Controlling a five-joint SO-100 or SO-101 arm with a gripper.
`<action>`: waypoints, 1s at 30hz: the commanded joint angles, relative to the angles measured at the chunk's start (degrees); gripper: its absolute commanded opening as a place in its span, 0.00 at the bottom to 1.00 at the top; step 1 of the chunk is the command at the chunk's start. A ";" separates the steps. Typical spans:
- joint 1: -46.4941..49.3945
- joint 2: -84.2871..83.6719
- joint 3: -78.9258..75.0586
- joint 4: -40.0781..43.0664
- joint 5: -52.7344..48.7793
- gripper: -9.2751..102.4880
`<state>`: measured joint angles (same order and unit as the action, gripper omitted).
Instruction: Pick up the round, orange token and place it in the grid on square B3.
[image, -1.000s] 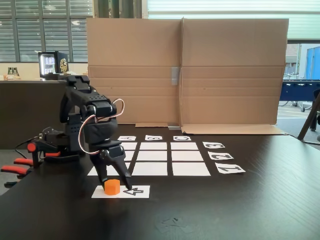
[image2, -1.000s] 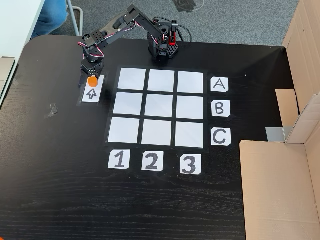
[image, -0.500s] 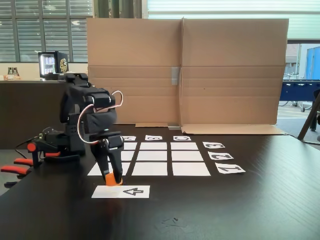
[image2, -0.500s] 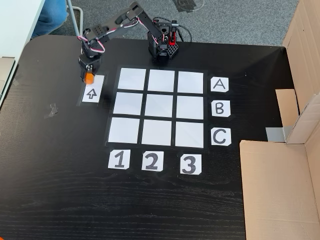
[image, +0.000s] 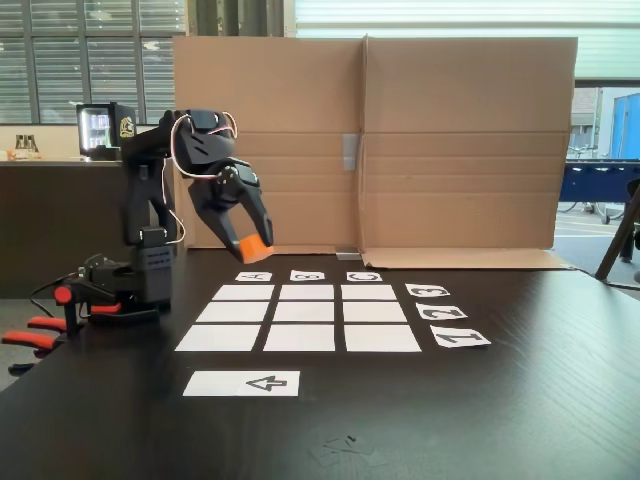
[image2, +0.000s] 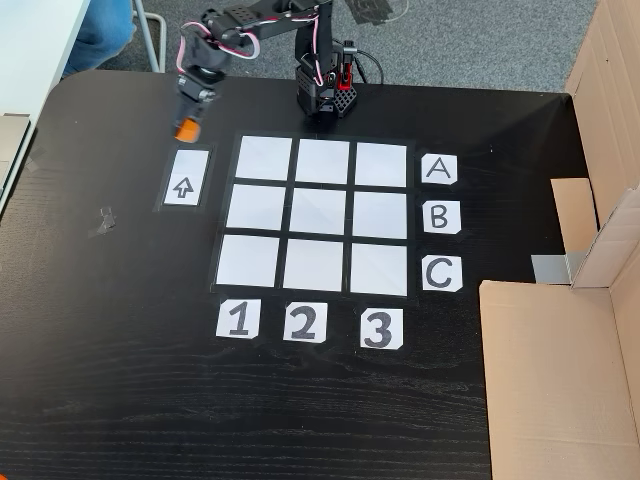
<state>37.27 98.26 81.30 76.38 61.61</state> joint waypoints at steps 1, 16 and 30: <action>-7.82 11.95 0.70 3.52 0.00 0.08; -53.00 17.67 1.05 8.70 19.69 0.07; -67.41 -12.39 0.62 7.21 31.82 0.08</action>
<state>-29.27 89.47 82.97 84.64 91.93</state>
